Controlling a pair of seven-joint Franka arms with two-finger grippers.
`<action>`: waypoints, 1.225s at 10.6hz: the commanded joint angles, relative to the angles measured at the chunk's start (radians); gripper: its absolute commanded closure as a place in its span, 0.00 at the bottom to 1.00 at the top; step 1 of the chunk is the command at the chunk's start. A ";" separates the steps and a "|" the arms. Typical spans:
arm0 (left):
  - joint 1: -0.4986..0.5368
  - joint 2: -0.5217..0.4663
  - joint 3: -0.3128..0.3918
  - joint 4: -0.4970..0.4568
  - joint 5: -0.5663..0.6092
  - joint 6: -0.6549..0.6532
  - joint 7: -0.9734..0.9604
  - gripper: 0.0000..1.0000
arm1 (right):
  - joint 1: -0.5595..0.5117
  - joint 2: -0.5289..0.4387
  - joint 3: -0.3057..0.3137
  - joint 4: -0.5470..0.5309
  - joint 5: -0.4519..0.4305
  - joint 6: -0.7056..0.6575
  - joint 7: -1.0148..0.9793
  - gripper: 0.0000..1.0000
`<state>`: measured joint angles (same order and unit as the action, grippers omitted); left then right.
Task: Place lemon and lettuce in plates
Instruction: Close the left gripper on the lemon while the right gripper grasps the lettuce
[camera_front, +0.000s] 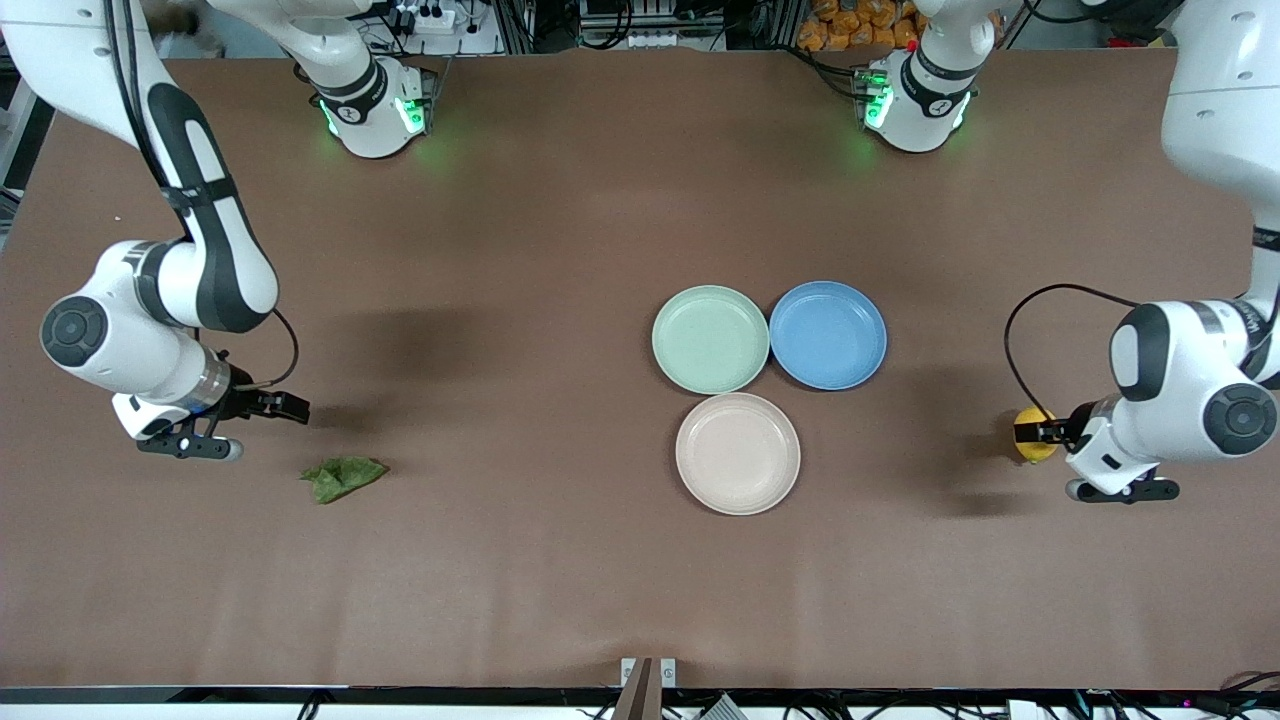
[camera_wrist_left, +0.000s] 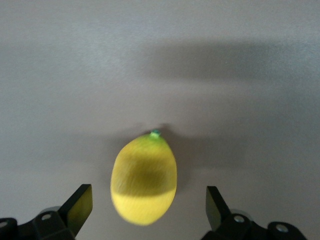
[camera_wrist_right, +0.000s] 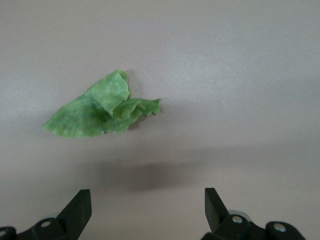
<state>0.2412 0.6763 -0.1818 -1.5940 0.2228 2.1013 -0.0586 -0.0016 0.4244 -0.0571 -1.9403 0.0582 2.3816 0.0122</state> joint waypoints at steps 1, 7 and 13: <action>0.001 0.045 -0.005 0.011 0.052 0.037 0.013 0.00 | 0.006 0.097 -0.001 0.078 0.035 0.036 0.011 0.00; 0.027 0.062 -0.005 -0.030 0.112 0.042 0.014 0.32 | 0.061 0.269 -0.001 0.231 0.084 0.087 0.109 0.00; 0.015 -0.019 -0.021 -0.035 0.102 0.036 -0.067 0.99 | 0.089 0.304 0.000 0.233 0.075 0.134 0.115 0.73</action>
<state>0.2592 0.7263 -0.1948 -1.6131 0.3076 2.1423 -0.0988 0.0704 0.7153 -0.0550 -1.7336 0.1281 2.5155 0.1205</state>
